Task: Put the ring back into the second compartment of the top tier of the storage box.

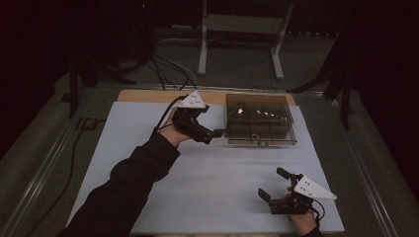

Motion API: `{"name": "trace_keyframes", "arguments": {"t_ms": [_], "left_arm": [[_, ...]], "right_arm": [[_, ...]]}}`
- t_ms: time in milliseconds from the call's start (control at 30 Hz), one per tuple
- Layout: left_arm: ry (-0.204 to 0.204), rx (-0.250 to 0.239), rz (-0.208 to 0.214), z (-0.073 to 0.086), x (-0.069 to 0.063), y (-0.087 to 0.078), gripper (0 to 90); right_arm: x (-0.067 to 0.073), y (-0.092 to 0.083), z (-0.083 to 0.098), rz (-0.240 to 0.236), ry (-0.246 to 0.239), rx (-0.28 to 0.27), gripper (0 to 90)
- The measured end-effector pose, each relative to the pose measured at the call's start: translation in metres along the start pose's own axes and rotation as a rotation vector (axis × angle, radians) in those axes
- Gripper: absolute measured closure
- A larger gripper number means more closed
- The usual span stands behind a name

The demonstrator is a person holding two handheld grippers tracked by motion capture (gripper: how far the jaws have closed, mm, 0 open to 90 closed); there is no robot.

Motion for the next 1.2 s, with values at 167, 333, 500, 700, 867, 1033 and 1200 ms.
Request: {"name": "trace_keyframes", "arguments": {"t_ms": [167,333,500,700,867,1033,1200], "left_arm": [[-0.01,0.009,-0.021,0.008,0.004,-0.009,0.6],[-0.029,0.016,-0.046,0.02,0.01,-0.018,0.7],[-0.014,0.049,-0.068,0.038,0.013,-0.027,0.7],[-0.018,0.07,-0.089,0.055,0.016,-0.036,0.7],[-0.039,0.073,-0.099,0.065,0.018,-0.044,0.7],[-0.035,0.092,-0.111,0.074,0.019,-0.049,0.6],[-0.053,0.099,-0.118,0.086,0.018,-0.055,0.6]], "right_arm": [[0.0,0.0,0.0,0.001,0.0,-0.001,0.0],[0.0,0.0,0.0,0.002,0.0,0.0,0.0],[0.0,0.0,0.0,0.002,0.0,-0.001,0.0],[0.0,0.0,0.0,0.003,-0.002,0.0,0.0],[0.0,0.0,0.0,0.003,-0.002,0.001,0.0],[0.0,0.0,0.0,0.003,0.0,-0.001,0.0],[0.001,0.0,0.0,0.003,-0.002,0.002,0.0]]}}
Point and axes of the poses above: each handheld gripper's, and its own axes: y roughly forward along the jaws, z roughly out of its underside, x roughly to its left, the point moved 7 cm from there along y, roughly forward along the jaws, and after that the axes turned 4 degrees about -x, right-handed, at the moved point
